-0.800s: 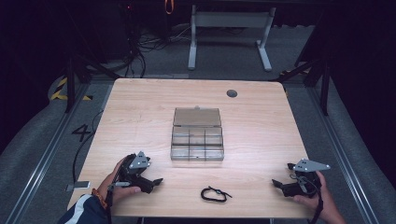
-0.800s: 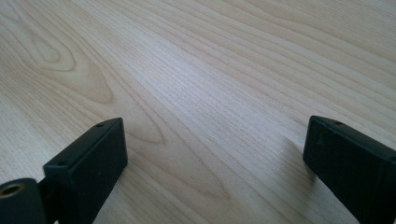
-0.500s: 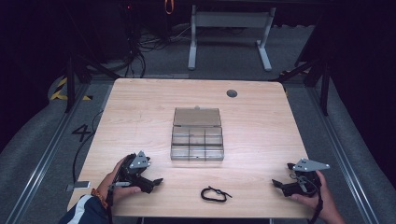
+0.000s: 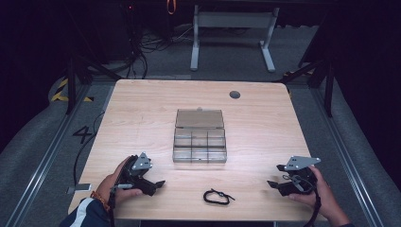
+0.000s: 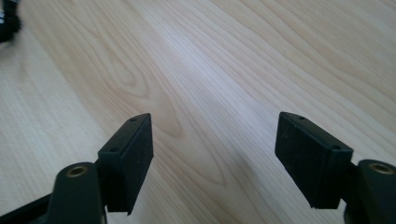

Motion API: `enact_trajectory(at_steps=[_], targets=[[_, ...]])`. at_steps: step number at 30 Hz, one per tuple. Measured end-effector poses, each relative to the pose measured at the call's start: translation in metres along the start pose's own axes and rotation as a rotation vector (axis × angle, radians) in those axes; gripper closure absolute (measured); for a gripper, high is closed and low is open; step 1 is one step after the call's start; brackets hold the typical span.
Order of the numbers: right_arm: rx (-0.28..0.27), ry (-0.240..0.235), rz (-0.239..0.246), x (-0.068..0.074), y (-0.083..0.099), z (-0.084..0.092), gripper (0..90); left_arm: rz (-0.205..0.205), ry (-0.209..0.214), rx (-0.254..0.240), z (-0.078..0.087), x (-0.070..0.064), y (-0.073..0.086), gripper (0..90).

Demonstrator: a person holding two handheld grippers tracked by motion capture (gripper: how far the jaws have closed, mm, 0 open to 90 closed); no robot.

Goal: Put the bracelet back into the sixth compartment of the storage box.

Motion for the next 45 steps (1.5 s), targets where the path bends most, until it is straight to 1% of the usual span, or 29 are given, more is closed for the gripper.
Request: enact_trajectory(at_steps=[3,5,7,9,12,14,15,20,22,27,30,33,34,36,37,39,42,45], targets=[[0.003,-0.036,0.033,0.011,-0.013,-0.002,30.1,0.000,0.000,0.000,0.000,0.000,0.000,1.3],[0.012,-0.047,0.063,0.019,-0.024,-0.006,30.3,0.000,0.000,0.000,0.000,0.000,0.000,1.4],[0.017,-0.075,0.080,0.027,-0.032,-0.011,30.6,0.000,0.000,0.000,0.000,0.000,0.000,1.3],[0.034,-0.080,0.108,0.035,-0.039,-0.016,31.1,0.000,0.000,0.001,0.000,0.000,0.000,1.4],[0.052,-0.108,0.146,0.047,-0.049,-0.025,31.7,0.000,0.000,0.000,0.000,0.000,0.000,1.3],[0.061,-0.129,0.163,0.055,-0.055,-0.031,31.9,0.001,-0.001,0.000,0.000,0.000,0.000,1.3],[0.067,-0.138,0.182,0.060,-0.058,-0.035,32.2,0.000,0.000,0.000,0.000,0.000,0.000,1.3],[0.095,-0.172,0.231,0.077,-0.068,-0.050,32.6,0.000,0.000,0.000,0.000,0.000,0.000,1.3],[0.103,-0.182,0.246,0.082,-0.071,-0.055,32.6,0.002,-0.002,0.001,0.000,0.000,0.000,1.3],[0.118,-0.232,0.274,0.099,-0.080,-0.068,32.6,0.002,-0.002,0.001,0.000,0.000,0.000,1.3],[0.129,-0.253,0.298,0.109,-0.084,-0.078,32.6,0.003,-0.002,0.001,0.000,0.000,0.000,1.3],[0.144,-0.265,0.307,0.116,-0.087,-0.087,33.1,0.003,-0.002,0.001,0.000,0.000,0.000,1.3],[0.154,-0.272,0.320,0.118,-0.087,-0.090,33.6,0.003,-0.002,0.002,0.000,0.000,0.000,1.3],[0.161,-0.278,0.322,0.123,-0.088,-0.096,34.3,0.002,-0.002,0.003,0.000,0.000,0.000,1.3],[0.164,-0.290,0.326,0.125,-0.088,-0.099,34.5,0.003,-0.002,0.001,0.000,0.000,0.000,1.3],[0.178,-0.292,0.340,0.129,-0.088,-0.104,34.5,0.003,-0.002,0.001,0.000,0.000,0.000,1.3],[0.187,-0.296,0.346,0.133,-0.089,-0.110,34.9,0.003,-0.002,0.001,0.000,0.000,0.000,1.3],[0.194,-0.291,0.339,0.134,-0.088,-0.113,35.5,0.003,-0.002,0.001,0.000,0.000,0.000,1.2]])
Point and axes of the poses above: each handheld gripper's, and its own axes: z roughly backward along the jaws, y roughly out of its underside, x roughly to its left, the point moved 7 cm from there along -z, roughly forward along the jaws, and after that the axes turned 11 degrees about -y, right-handed, at the moved point
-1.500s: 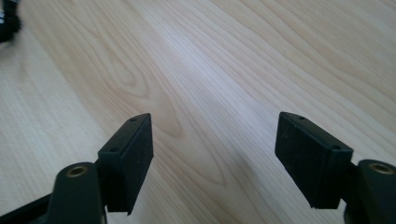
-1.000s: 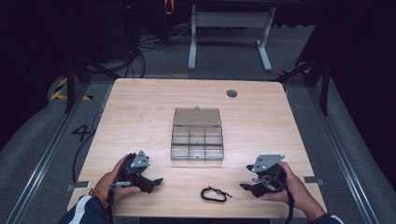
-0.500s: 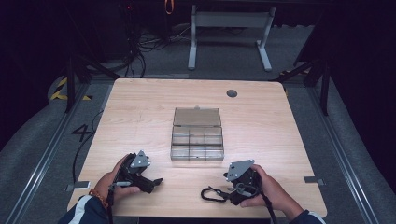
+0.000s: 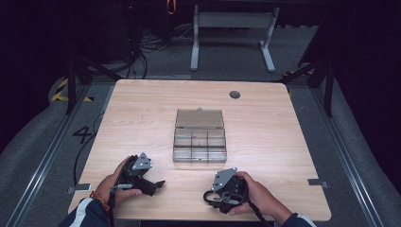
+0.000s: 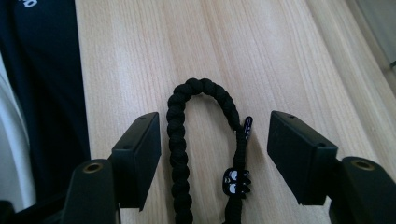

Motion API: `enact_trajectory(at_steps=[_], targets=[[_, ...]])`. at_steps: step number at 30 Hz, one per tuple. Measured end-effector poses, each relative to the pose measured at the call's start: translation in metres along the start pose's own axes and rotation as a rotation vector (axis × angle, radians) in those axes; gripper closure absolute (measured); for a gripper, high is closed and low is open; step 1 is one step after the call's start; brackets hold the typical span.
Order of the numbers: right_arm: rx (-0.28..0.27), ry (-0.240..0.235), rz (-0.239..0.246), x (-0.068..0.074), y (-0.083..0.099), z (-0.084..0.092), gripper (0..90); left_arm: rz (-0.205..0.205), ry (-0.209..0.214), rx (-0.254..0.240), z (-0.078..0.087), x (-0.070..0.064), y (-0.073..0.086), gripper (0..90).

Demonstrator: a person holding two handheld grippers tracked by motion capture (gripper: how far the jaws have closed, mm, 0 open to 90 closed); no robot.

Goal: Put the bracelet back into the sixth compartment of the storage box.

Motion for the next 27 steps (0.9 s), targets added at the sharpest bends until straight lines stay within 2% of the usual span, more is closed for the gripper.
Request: enact_trajectory(at_steps=[2,8,10,12,13,16,17,20,27], targets=[[0.011,0.001,0.003,-0.0002,0.0017,-0.0039,37.1,0.000,-0.001,0.002,0.0001,0.0000,0.0001,1.2],[-0.012,0.004,-0.019,-0.0013,0.0026,-0.0039,43.9,0.000,0.000,0.000,0.0000,0.0000,0.0000,1.2],[-0.017,0.003,-0.016,-0.0019,0.0034,-0.0022,51.5,0.000,0.000,0.000,0.0000,0.0000,0.0000,1.2],[-0.017,0.003,-0.017,-0.0023,0.0040,-0.0013,53.6,0.000,0.000,0.000,0.0000,0.0000,0.0000,1.2],[-0.020,0.002,-0.031,-0.0026,0.0044,-0.0005,59.3,0.000,0.000,0.000,0.0000,0.0000,0.0000,1.2],[-0.023,0.009,-0.037,-0.0044,0.0042,0.0000,64.2,0.000,0.000,0.000,0.0000,0.0000,0.0001,1.2],[-0.025,0.014,-0.046,-0.0048,0.0044,0.0005,70.5,0.000,0.000,0.000,0.0000,0.0000,0.0000,1.2],[-0.022,0.012,-0.046,-0.0051,0.0051,0.0014,77.9,0.000,0.000,0.000,0.0000,0.0000,0.0001,1.2],[-0.017,0.014,-0.025,-0.0049,0.0062,0.0026,80.7,0.000,0.000,0.000,0.0000,0.0000,0.0000,1.2]])
Point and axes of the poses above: each handheld gripper's, and its own axes: z roughly backward along the jaws, y roughly out of its underside, x roughly to its left, the point moved 7 cm from there along -z, roughly forward along the jaws, and after that the axes turned 11 degrees about -y, right-handed, at the moved point
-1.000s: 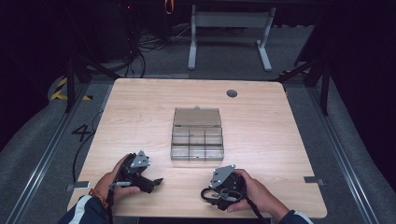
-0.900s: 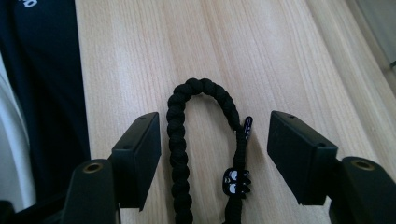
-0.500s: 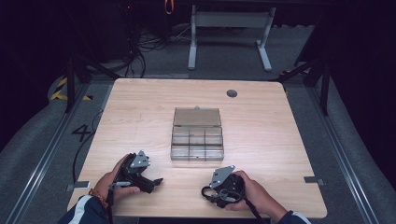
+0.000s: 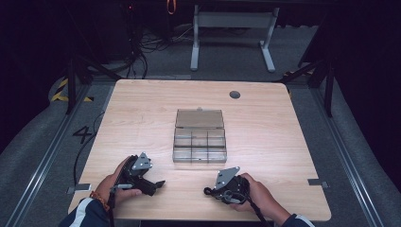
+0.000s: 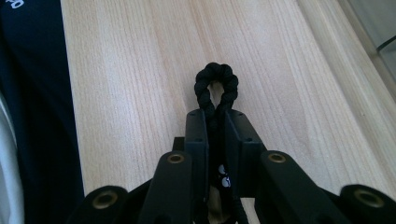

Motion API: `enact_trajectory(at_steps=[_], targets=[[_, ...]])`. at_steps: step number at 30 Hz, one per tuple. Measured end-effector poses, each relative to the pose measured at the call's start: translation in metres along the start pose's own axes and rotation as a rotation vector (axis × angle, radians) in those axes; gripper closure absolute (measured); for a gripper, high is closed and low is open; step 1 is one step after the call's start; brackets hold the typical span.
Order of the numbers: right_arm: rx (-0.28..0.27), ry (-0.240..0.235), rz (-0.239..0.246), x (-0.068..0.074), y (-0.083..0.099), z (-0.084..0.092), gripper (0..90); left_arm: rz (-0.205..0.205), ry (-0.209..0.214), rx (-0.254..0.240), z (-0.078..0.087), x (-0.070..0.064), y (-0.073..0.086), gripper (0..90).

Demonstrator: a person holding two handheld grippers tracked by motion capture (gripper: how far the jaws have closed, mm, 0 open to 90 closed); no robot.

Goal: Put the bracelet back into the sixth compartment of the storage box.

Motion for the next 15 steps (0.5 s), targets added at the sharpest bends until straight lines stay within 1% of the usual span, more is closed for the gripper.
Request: enact_trajectory(at_steps=[7,11,15], targets=[[-0.004,-0.003,0.000,0.000,0.000,0.003,81.4,0.000,0.000,0.000,0.000,0.000,0.000,1.2],[-0.017,0.003,0.012,0.000,0.000,0.009,81.4,-0.001,-0.001,0.002,0.000,0.000,0.000,1.2],[-0.027,0.010,0.014,0.000,0.001,0.014,81.4,0.000,0.000,0.000,0.000,0.000,0.000,1.2]])
Point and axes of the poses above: each handheld gripper's, and its own axes: z roughly backward along the jaws, y roughly out of its underside, x roughly to its left, the point moved 7 cm from there along -z, roughly forward along the jaws, and after that the axes turned 11 degrees about -y, right-handed, at the moved point
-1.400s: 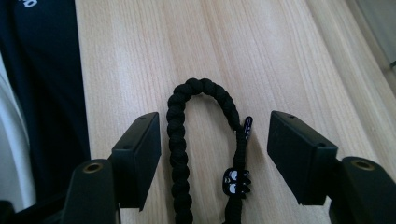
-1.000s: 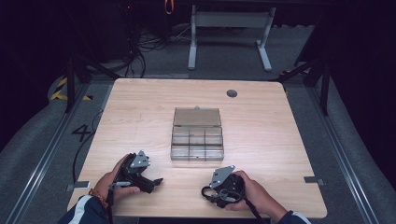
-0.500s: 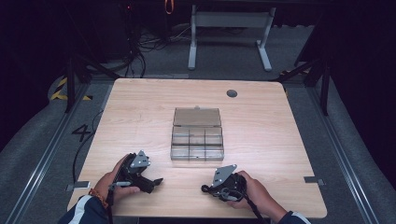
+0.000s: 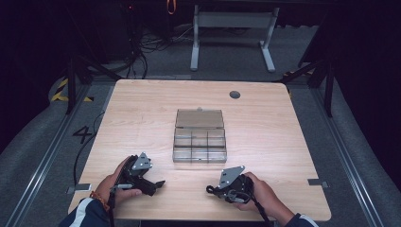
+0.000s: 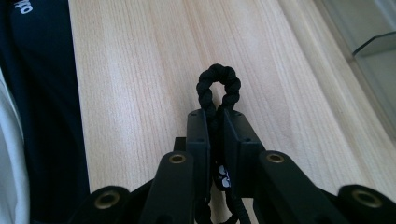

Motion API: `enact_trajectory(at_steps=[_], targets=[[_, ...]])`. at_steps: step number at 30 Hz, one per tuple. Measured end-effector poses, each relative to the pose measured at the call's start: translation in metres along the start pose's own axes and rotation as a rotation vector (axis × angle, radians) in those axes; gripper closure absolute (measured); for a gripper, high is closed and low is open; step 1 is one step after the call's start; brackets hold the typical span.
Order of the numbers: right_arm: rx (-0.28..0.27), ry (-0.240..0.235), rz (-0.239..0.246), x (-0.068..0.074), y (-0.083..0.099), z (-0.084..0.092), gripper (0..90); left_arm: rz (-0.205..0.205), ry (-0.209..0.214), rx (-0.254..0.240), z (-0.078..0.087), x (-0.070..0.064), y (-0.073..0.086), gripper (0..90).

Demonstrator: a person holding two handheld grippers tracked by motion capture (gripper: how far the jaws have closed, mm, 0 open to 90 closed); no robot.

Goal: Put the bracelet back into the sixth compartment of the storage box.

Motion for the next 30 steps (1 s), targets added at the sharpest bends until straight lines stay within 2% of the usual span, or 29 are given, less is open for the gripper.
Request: enact_trajectory(at_steps=[9,20,24,30], targets=[[-0.049,0.027,-0.012,-0.005,0.000,0.017,81.5,0.000,0.000,0.000,0.000,0.000,0.000,1.2],[-0.079,0.052,-0.016,-0.009,0.000,0.029,81.5,0.000,0.000,0.000,0.000,0.000,0.000,1.2],[-0.107,0.082,-0.020,-0.016,-0.001,0.040,81.5,0.000,0.000,0.000,0.000,0.000,0.000,1.2],[-0.154,0.097,-0.041,-0.027,-0.006,0.056,81.6,-0.003,0.001,0.004,-0.001,0.001,-0.001,0.5]])
Point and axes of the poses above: each handheld gripper's, and its own axes: z roughly backward along the jaws, y roughly out of its underside, x roughly to its left, the point moved 7 cm from there along -z, roughly forward along the jaws, and after that the axes turned 11 degrees about -y, right-handed, at the moved point
